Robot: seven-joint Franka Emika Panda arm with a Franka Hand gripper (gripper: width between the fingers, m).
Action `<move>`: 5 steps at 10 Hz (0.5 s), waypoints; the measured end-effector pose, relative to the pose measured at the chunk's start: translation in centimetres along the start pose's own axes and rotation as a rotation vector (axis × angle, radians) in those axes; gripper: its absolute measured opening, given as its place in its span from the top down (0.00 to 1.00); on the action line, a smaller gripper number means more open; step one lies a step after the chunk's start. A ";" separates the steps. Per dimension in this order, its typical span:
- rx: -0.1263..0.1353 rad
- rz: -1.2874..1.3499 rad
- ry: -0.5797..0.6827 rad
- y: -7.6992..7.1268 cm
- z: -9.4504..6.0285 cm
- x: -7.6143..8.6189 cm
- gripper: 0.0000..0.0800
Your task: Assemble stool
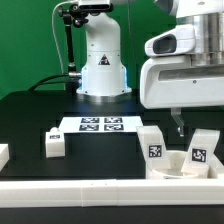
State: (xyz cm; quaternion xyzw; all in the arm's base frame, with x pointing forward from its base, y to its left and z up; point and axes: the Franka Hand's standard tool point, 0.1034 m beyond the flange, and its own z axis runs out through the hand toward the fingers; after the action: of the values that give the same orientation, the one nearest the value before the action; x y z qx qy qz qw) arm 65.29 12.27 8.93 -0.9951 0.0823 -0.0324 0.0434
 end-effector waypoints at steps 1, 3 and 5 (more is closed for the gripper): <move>-0.009 -0.117 0.002 -0.1 0.0 0.0 0.19; -0.022 -0.305 0.002 0.0 0.0 0.0 0.19; -0.035 -0.408 0.016 0.4 0.0 0.3 0.19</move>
Offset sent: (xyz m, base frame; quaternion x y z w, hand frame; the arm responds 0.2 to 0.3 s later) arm -0.0042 -0.0130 0.0026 -0.0264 0.0343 -0.1095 0.9930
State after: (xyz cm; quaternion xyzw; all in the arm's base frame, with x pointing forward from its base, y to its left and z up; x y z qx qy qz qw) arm 65.53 11.87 8.92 -0.9915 -0.1202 -0.0468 0.0179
